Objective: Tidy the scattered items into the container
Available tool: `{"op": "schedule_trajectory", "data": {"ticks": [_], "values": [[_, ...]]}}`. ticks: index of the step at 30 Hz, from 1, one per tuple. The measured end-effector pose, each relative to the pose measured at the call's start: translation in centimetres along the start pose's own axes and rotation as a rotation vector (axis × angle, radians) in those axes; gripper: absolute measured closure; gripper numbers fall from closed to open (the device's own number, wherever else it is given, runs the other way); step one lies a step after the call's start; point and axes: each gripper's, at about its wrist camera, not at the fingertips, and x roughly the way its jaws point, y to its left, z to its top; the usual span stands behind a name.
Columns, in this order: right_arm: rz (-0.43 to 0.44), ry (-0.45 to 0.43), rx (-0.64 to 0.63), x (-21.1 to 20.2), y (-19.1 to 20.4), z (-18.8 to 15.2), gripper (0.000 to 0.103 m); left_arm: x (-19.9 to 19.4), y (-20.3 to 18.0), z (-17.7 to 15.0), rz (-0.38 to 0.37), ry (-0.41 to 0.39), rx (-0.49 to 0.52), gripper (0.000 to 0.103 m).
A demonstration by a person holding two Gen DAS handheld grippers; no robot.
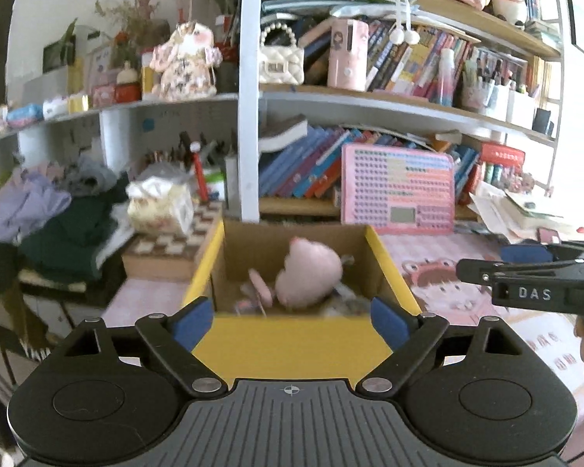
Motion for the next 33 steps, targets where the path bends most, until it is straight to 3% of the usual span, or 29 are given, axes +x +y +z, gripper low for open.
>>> {"op": "schedule_trajectory", "data": {"ticks": [5, 14, 18, 25, 33], "values": [[-0.066, 0.026, 0.011, -4.5, 0.5, -4.1, 0.033, -1.7, -1.1, -3.1, 0.0, 0.066, 0.0, 0.013], [-0.164, 0.109, 0.087, -9.6, 1.0, -9.9, 0.019, -4.9, -4.8, -6.6, 0.006, 0.075, 0.093, 0.009], [-0.183, 0.118, 0.132, -10.4, 0.8, -10.8, 0.014, -4.8, -5.4, -7.3, 0.009, 0.097, 0.128, 0.007], [-0.242, 0.142, 0.174, -10.2, -0.7, -11.6, 0.013, -3.6, -5.3, -7.8, 0.041, 0.157, 0.091, 0.007], [-0.207, 0.153, 0.149, -9.1, -1.1, -11.1, 0.012, -3.4, -5.5, -7.3, 0.075, 0.149, 0.081, 0.005]]}}
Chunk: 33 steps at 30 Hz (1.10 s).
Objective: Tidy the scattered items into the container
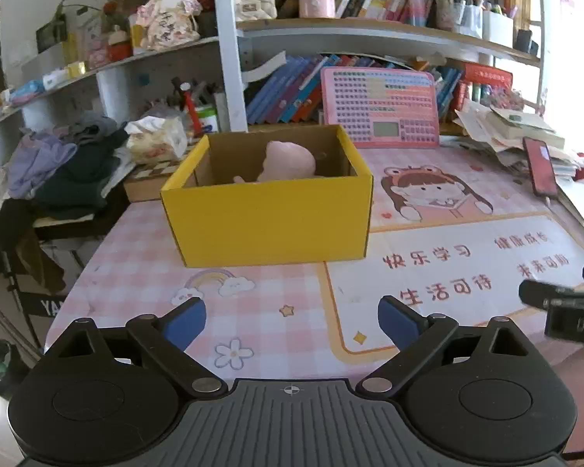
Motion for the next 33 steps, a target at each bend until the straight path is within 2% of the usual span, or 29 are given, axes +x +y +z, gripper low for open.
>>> {"op": "schedule_trajectory", "data": {"ticks": [9, 15, 24, 33], "values": [[0.029, 0.046, -0.04, 1.2, 0.4, -0.3, 0.008, 1.1, -0.1, -0.7, -0.008, 0.051, -0.031, 0.004], [0.033, 0.004, -0.065, 0.4, 1.0, -0.1, 0.005, 0.6, -0.2, -0.7, -0.011, 0.025, -0.012, 0.004], [0.026, 0.008, -0.07, 0.1, 1.6, -0.5, 0.005, 0.5, 0.1, -1.3, -0.018, 0.039, -0.003, 0.004], [0.036, 0.007, -0.112, -0.7, 2.6, -0.9, 0.005, 0.1, -0.2, -1.4, -0.04, 0.017, 0.016, 0.004]]}}
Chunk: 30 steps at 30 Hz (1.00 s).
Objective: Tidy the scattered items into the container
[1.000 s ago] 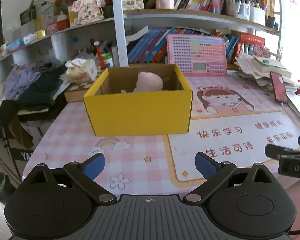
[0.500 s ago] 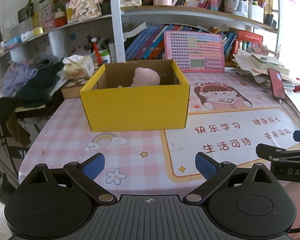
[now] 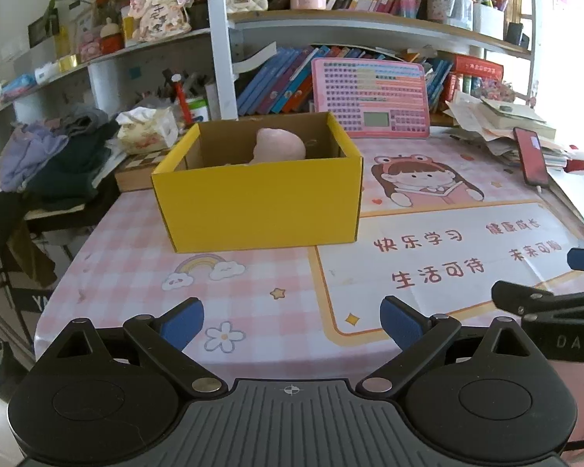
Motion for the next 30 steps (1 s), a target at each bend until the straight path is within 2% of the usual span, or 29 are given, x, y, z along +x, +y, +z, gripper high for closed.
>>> {"op": "schedule_trajectory", "data": {"ticks": [6, 13, 24, 30], "values": [[-0.007, -0.023, -0.021, -0.55, 0.44, 0.45, 0.005, -0.54, 0.22, 0.06, 0.02, -0.02, 0.003, 0.004], [-0.036, -0.023, 0.039, -0.14, -0.31, 0.84, 0.005, -0.3, 0.67, 0.1, 0.04, -0.009, 0.01, 0.004], [-0.049, -0.006, 0.052, -0.05, -0.39, 0.8, 0.003, 0.21, 0.14, 0.1, 0.007, 0.005, 0.032, 0.003], [-0.053, -0.011, 0.043, -0.23, -0.2, 0.69, 0.001, -0.14, 0.14, 0.19, 0.025, -0.006, 0.042, 0.001]]}}
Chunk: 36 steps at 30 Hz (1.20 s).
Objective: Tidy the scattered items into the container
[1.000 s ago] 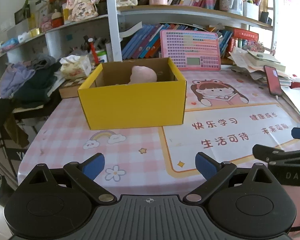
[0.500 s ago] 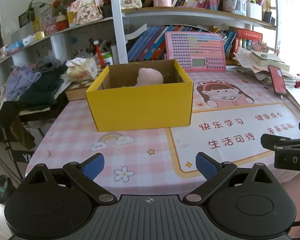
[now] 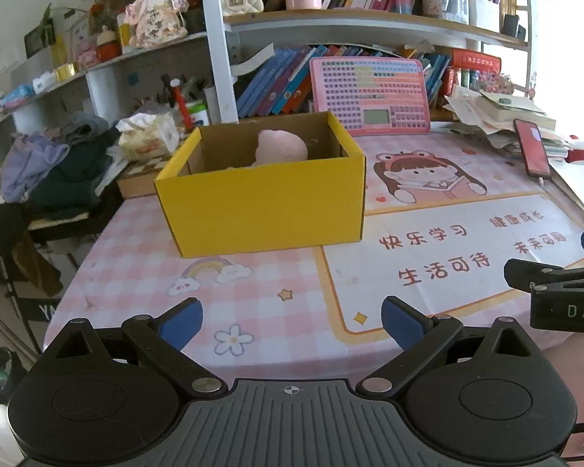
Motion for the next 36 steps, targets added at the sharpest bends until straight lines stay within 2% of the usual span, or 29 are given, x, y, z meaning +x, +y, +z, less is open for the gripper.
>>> {"op": "schedule_trajectory", "data": {"ticks": [5, 13, 27, 36], "values": [[0.011, 0.0, -0.002, -0.01, 0.16, -0.08, 0.0, -0.3, -0.12, -0.11, -0.002, -0.004, 0.018, 0.0], [0.016, 0.015, -0.014, 0.09, 0.34, -0.12, 0.0, -0.28, 0.37, -0.57, -0.002, 0.028, -0.024, 0.0], [0.014, 0.033, -0.02, -0.29, 0.17, -0.62, 0.0, -0.67, 0.31, -0.79, 0.001, 0.046, -0.041, 0.0], [0.009, 0.038, -0.007, -0.24, -0.12, -0.78, 0.0, -0.91, 0.15, -0.74, -0.001, 0.035, -0.038, 0.0]]}}
